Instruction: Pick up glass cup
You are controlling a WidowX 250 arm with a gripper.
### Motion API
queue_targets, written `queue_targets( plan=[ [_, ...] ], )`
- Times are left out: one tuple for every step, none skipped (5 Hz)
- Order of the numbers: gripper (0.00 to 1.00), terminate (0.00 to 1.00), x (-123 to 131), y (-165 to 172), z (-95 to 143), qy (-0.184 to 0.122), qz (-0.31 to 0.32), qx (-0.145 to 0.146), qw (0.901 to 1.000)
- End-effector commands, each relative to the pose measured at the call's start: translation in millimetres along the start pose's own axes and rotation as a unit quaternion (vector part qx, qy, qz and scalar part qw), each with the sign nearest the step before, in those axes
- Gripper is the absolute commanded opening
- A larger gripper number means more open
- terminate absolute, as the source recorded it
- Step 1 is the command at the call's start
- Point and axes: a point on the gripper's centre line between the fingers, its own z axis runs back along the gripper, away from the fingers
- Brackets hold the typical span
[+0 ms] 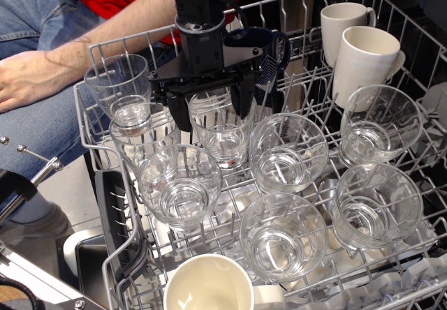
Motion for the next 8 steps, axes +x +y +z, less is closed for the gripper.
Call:
queue_targets(
  plan=[
    [1.0,0.0,0,0,0,0.0,0.0,0.0,1.0],
    [1.0,0.0,5,-2,-22,-0.032,0.026,-0.004,0.9992],
    [1.0,0.0,11,3,-43,-0.053,0.043,-0.003,0.9977],
    [1.0,0.0,10,8,-68,-0.077,0.046,0.01,0.9959],
    [1.0,0.0,4,13,-83,-0.083,0.049,0.004,0.9954],
    [1.0,0.0,5,11,-94,-0.086,0.059,-0.01,0.9945],
    [1.0,0.0,8,7,-105,-0.093,0.064,-0.022,0.9933],
    [1.0,0.0,13,2,-113,-0.103,0.065,-0.023,0.9923]
  ],
)
